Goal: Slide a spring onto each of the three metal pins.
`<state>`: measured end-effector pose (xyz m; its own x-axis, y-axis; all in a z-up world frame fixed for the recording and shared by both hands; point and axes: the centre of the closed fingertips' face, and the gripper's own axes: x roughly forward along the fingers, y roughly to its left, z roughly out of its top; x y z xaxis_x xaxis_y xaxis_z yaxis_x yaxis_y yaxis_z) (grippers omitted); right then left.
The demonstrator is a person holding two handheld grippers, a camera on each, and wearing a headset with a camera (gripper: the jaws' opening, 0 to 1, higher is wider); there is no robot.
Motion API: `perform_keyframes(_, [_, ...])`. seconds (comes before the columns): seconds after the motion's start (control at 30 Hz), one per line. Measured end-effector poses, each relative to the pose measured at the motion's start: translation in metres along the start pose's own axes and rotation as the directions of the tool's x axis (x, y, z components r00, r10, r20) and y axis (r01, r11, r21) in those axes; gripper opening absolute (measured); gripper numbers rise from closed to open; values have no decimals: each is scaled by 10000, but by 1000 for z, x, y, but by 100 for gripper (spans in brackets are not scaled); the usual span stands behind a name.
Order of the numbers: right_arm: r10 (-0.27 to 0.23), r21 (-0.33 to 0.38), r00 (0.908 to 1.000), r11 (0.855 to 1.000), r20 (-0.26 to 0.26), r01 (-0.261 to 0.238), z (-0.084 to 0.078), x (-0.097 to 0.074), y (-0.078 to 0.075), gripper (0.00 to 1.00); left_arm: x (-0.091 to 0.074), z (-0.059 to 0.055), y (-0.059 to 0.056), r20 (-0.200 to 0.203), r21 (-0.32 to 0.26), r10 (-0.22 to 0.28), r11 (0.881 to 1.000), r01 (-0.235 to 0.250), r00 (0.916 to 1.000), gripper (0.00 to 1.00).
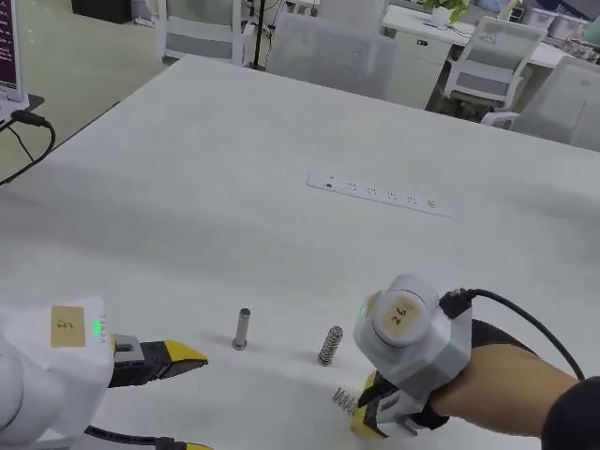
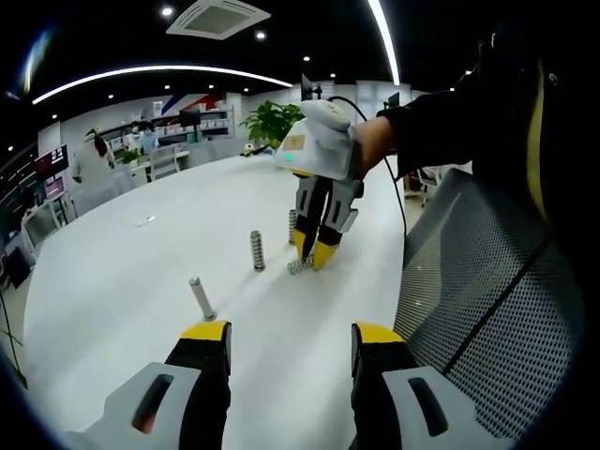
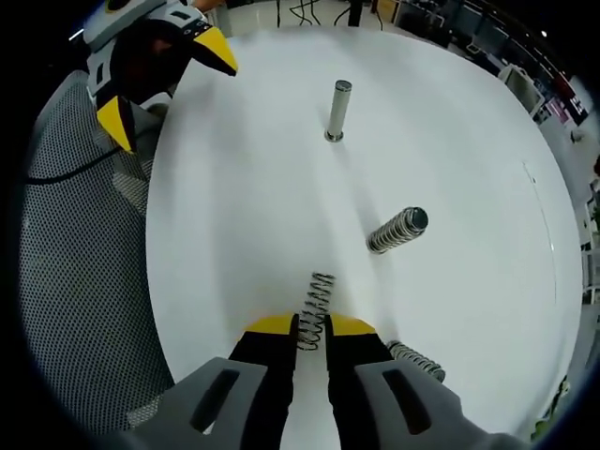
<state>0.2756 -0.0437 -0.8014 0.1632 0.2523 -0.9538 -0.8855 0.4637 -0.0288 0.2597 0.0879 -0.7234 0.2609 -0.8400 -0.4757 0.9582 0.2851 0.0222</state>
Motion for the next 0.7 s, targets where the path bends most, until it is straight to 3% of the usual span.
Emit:
perform_keyframes(0.33, [271,-320,9989,9992,376,-259,11,-3,8,9,2,0,0,-22,-1,-38,10000,38,10000,46])
perform_keyframes(0.7, [1070,-817,9894,9917,983,-991,35,-14,30,8,7,1,-3,-48,118,-263,9996,264,9996,43])
